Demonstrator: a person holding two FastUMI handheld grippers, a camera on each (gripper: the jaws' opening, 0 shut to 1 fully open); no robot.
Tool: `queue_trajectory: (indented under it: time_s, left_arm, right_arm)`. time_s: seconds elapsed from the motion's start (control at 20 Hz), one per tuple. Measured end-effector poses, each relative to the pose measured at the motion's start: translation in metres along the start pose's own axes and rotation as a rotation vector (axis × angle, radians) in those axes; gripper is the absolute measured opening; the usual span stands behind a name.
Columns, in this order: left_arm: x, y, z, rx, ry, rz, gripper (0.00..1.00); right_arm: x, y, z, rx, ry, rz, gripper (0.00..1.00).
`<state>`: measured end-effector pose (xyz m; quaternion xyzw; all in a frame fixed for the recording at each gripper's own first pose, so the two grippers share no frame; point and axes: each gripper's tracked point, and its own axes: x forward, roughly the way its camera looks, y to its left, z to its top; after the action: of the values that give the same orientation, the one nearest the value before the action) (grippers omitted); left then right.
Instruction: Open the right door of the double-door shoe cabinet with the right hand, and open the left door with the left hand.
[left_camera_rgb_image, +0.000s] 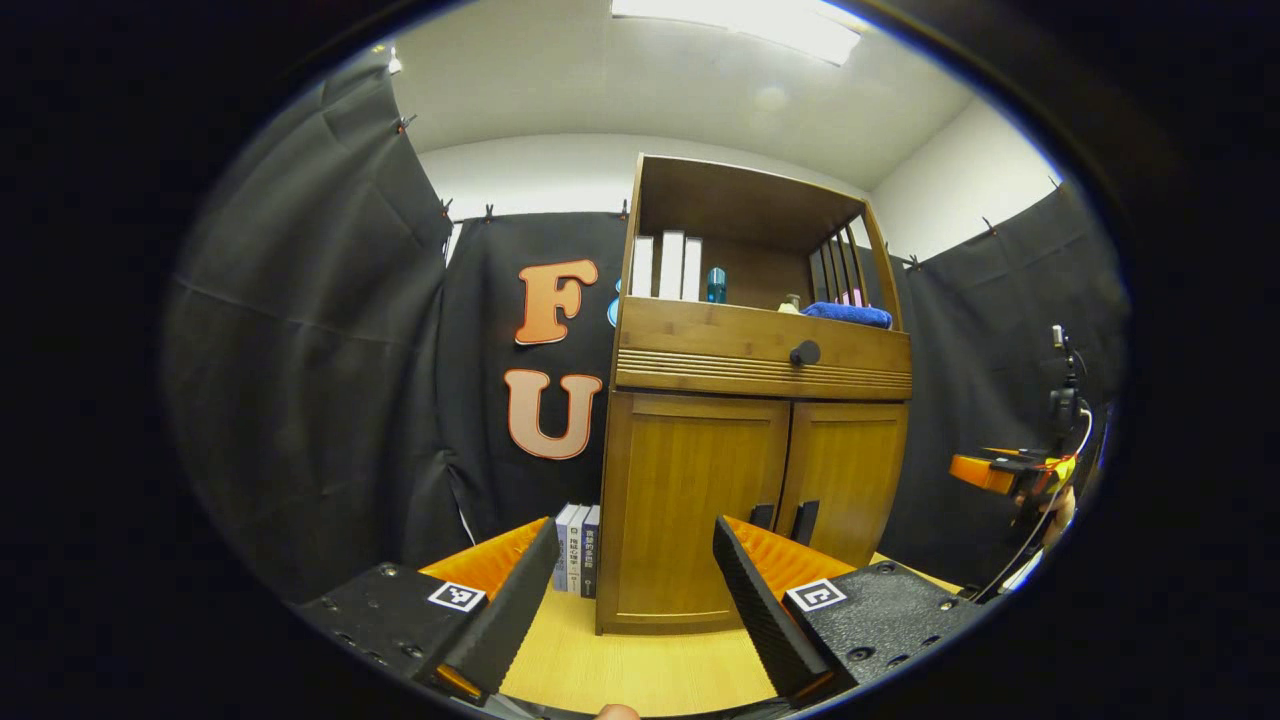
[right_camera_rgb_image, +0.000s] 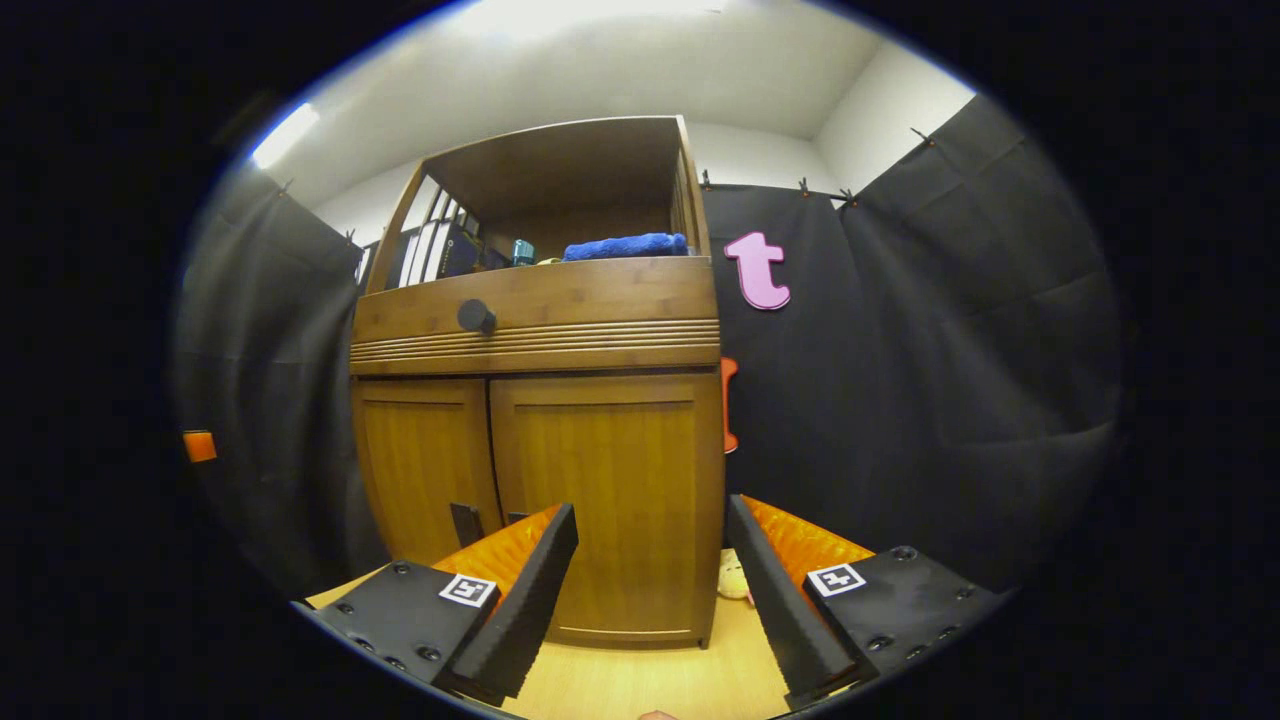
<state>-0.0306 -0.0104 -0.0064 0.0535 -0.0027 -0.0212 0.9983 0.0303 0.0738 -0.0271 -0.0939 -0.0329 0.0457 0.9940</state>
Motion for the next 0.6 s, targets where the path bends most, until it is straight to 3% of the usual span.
queue_trajectory:
  time_s: [0.15, 0.2, 0.25, 0.45, 0.5, 0.6]
  left_arm:
    - [-0.002, 0.002, -0.004, -0.003, 0.012, 0.002, 0.94]
    - [-0.003, 0.004, -0.005, -0.005, 0.013, 0.003, 0.94]
    - [-0.004, 0.005, -0.005, -0.003, 0.011, 0.004, 0.94]
    - [-0.010, 0.010, -0.006, 0.008, 0.005, 0.011, 0.94]
    - [-0.011, 0.012, -0.007, 0.005, 0.007, 0.013, 0.94]
    - [-0.014, 0.019, -0.010, 0.007, 0.013, 0.027, 0.93]
  right_arm:
    - [0.018, 0.023, -0.020, -0.002, 0.030, 0.037, 0.89]
    - [0.024, 0.030, -0.027, -0.004, 0.039, 0.047, 0.98]
    - [0.030, 0.039, -0.033, -0.009, 0.047, 0.058, 1.00]
    - [0.057, 0.060, -0.058, -0.051, 0.050, 0.058, 1.00]
    - [0.065, 0.063, -0.065, -0.061, 0.050, 0.053, 0.89]
    - [0.078, 0.074, -0.078, -0.067, 0.058, 0.055, 0.89]
